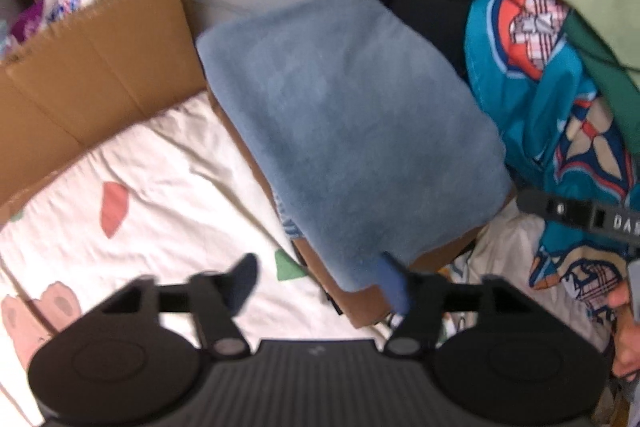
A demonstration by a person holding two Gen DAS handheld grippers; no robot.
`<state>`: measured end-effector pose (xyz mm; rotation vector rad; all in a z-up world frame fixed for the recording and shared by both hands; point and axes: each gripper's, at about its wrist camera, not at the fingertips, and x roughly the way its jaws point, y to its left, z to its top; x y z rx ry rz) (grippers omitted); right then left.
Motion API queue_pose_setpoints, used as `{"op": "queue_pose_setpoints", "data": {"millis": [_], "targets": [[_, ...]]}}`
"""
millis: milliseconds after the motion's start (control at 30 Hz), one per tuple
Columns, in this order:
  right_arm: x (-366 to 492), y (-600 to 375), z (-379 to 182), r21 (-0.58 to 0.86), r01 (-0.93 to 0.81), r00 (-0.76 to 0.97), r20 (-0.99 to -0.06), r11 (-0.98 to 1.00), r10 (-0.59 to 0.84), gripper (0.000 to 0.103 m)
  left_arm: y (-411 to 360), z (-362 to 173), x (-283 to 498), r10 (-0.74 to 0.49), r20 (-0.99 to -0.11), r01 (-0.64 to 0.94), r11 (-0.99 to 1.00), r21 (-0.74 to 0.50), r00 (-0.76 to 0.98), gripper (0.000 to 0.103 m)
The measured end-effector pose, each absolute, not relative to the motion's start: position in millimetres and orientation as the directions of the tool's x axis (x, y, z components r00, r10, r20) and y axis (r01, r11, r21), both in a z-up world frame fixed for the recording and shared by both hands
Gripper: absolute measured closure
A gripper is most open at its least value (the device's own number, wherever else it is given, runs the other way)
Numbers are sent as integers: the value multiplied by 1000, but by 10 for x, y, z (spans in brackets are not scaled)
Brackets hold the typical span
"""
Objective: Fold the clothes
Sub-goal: 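Open both grippers and pull them back from the jeans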
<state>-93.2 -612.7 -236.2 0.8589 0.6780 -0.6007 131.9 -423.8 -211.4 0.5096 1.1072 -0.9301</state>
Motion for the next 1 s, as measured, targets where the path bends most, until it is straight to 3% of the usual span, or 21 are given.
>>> {"op": "queue_pose_setpoints", "data": {"millis": [67, 333, 1000], "targets": [[-935, -6079, -2262, 445, 722, 618, -760, 530, -203, 16, -4218, -1994, 1315, -375, -914, 830, 551, -83, 158, 18], [-973, -5852, -1853, 367, 721, 559, -810, 588, -179, 4, -4016, -1551, 1238, -359, -917, 818, 572, -68, 175, 4], [-1265, -5682, -963, 365, 696, 551, -824, 618, -134, 0, -3295, -242, 1042, -339, -897, 711, 702, -41, 283, 1]]}}
